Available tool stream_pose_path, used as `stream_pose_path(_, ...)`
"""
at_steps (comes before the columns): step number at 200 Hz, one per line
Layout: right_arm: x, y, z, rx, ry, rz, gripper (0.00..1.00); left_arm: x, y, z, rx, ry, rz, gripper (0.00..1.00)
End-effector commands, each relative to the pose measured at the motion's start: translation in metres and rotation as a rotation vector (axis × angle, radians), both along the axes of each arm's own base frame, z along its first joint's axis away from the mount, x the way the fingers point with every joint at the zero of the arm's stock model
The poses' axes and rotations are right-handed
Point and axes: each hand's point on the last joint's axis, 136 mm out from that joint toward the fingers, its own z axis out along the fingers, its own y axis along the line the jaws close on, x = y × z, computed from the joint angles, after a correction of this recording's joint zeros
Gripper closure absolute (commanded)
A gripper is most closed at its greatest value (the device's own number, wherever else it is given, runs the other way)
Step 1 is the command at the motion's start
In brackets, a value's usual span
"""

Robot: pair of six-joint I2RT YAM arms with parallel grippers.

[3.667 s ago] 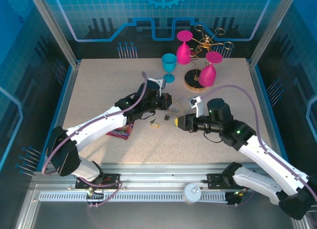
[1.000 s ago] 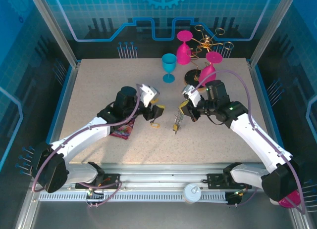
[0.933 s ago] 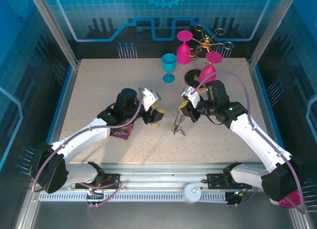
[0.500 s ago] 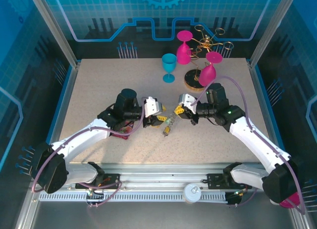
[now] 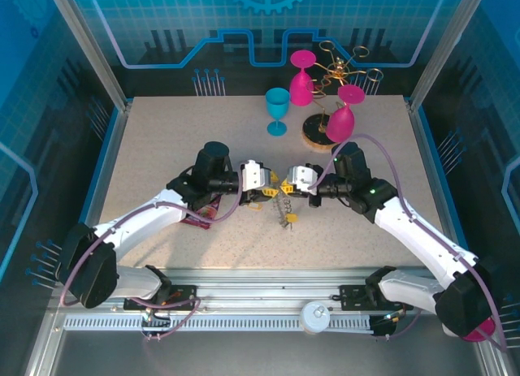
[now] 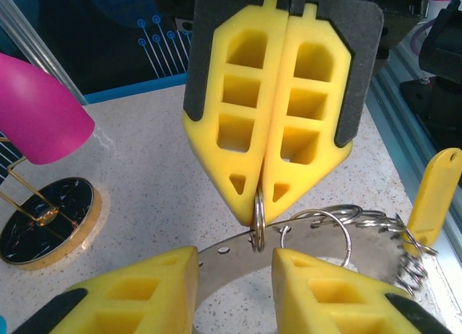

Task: Put the keys on the keyring

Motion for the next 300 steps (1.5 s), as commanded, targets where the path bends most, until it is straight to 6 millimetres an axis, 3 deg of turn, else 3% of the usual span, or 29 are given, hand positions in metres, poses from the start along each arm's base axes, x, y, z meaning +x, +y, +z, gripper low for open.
stream_pose_path(1,0.001,0.007,0.013,0.032,-0.077,0.026,1.0,-0.003,-0.006,0.007,-0.029,-0.04,-0.058,0.7)
stream_pose_path(32,0.001,0.012,0.009,0.021,-0.067,0.028,1.0,-0.003,-0.008,0.01,-0.054,-0.041,-0.064,0.78)
stream_pose_path(67,0.003,0.016,0.002,-0.004,-0.054,0.023,1.0,-0.005,-0.009,0.008,-0.061,-0.036,-0.073,0.79)
stream_pose_path(110,0.001,0.02,-0.001,-0.02,-0.03,0.033,1.0,-0.007,-0.009,0.005,-0.072,-0.029,-0.081,0.89)
stream_pose_path(131,0.0,0.021,-0.002,-0.022,-0.014,0.037,1.0,-0.006,-0.008,0.006,-0.082,-0.048,-0.074,1.0)
stream_pose_path(167,0.001,0.016,-0.005,-0.019,0.01,0.021,1.0,-0.005,-0.005,0.007,-0.11,-0.12,-0.046,1.0)
stream_pose_path(195,0.003,0.008,0.004,0.049,0.04,0.0,0.88,-0.007,-0.002,0.008,-0.131,-0.158,-0.041,1.0)
stream_pose_path(216,0.004,0.002,0.012,0.093,0.044,-0.011,0.69,-0.008,-0.002,0.007,-0.132,-0.163,-0.043,1.0)
stream_pose_path(224,0.002,-0.001,0.002,0.094,0.067,-0.02,0.62,-0.009,-0.001,0.007,-0.132,-0.166,-0.045,1.0)
stream_pose_path(260,0.004,-0.012,-0.003,0.143,0.067,-0.048,0.63,-0.01,-0.001,0.007,-0.139,-0.176,-0.049,1.0)
stream_pose_path(300,0.005,-0.009,-0.013,0.148,0.056,-0.033,0.68,-0.012,-0.002,0.008,-0.149,-0.179,-0.053,1.0)
